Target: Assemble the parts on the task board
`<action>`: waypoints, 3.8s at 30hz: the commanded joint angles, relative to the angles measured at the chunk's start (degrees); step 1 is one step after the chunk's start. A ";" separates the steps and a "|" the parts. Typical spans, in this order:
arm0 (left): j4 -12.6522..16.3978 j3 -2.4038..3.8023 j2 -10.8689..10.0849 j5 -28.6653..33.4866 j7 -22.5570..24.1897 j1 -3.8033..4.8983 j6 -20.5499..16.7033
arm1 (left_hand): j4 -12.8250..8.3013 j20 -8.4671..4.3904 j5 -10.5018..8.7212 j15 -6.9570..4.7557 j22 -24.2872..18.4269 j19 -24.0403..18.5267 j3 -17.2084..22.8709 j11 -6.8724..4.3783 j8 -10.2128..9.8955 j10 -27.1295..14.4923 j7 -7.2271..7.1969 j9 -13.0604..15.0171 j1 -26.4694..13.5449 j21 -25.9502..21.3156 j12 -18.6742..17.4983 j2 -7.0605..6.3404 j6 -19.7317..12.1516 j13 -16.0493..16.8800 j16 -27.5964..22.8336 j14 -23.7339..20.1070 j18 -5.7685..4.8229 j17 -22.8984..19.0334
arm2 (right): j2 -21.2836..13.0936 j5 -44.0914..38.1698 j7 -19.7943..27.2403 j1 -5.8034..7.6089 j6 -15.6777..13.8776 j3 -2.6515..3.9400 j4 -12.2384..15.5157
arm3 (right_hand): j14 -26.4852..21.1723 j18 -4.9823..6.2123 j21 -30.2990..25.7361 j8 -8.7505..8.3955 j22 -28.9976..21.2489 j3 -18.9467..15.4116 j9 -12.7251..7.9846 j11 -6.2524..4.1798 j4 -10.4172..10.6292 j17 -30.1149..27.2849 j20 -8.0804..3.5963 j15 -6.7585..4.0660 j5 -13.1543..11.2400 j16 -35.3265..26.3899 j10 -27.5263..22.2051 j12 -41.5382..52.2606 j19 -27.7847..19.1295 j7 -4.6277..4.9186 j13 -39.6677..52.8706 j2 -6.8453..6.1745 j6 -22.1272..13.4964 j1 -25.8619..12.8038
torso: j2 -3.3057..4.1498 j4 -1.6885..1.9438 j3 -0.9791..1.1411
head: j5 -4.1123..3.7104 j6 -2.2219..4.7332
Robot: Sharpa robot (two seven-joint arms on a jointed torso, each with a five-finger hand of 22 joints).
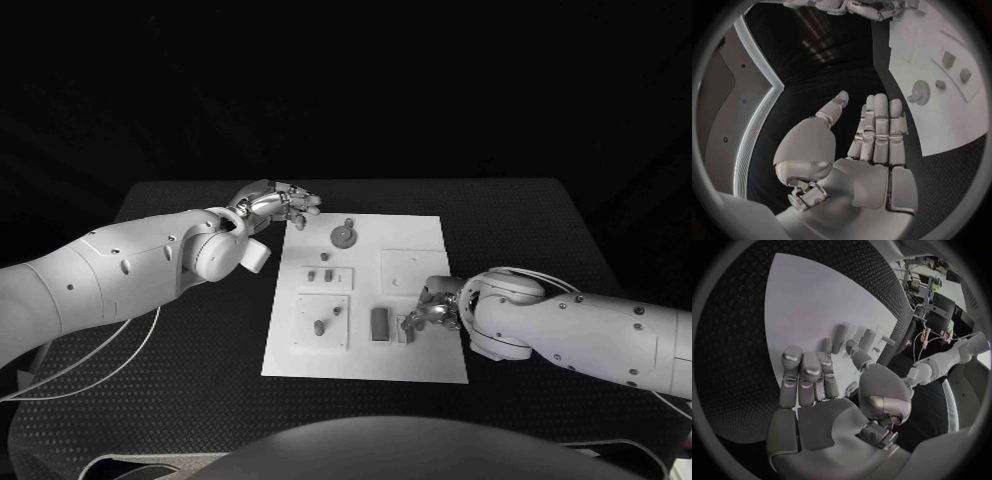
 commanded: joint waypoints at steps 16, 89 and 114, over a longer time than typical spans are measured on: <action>0.10 0.03 0.13 -0.20 0.24 0.08 0.83 | 0.23 -0.29 -0.30 0.13 0.09 0.22 0.22 0.12 0.35 -0.20 -0.08 0.06 -0.28 -0.29 0.26 0.04 0.27 -0.04 -0.21 -0.13 0.87 0.10 | -0.63 -4.39 -1.17 -0.74 2.82 -0.50 -0.57 | 0.01 0.88 0.10 -0.41 -0.23 3.12 -8.63 0.11 0.03 -0.16 -0.01 -0.23 -0.33 0.22 0.48 0.15 0.16 0.19 0.10 -0.83 0.20 3.65 | -0.04 -0.11 0.01 | -0.03 0.00; 0.21 0.03 -0.14 -0.48 0.09 0.09 0.62 | 0.25 -0.31 -0.31 0.11 0.26 0.26 0.25 0.11 0.39 -0.24 -0.09 0.07 -0.35 -0.41 0.31 0.07 0.25 -0.04 -0.23 -0.12 0.88 0.17 | -1.83 -20.14 1.21 -1.55 9.68 -1.38 1.00 | 0.16 0.88 0.50 -1.83 -0.38 19.95 -10.26 1.45 1.34 -0.55 2.16 1.31 6.68 -0.67 -2.01 -2.77 -0.79 1.48 -1.82 1.63 -1.18 6.51 | -0.05 -0.03 -0.03 | -0.58 0.00; 0.21 0.02 -0.04 -0.89 -0.26 0.23 0.85 | 0.11 -0.33 -0.29 0.11 0.32 0.28 0.31 0.11 0.39 -0.26 -0.09 0.07 -0.19 -0.45 0.33 0.00 0.23 -0.05 -0.23 -0.11 0.90 0.20 | -4.18 21.36 1.49 1.48 -6.69 -1.18 4.31 | 0.42 0.88 0.69 -1.28 -0.66 20.55 -10.29 1.08 0.78 -0.61 2.00 0.92 8.99 -0.71 -1.51 -2.43 -0.18 1.12 -1.82 1.72 -0.27 5.00 | -0.06 -0.05 -0.17 | -0.21 0.00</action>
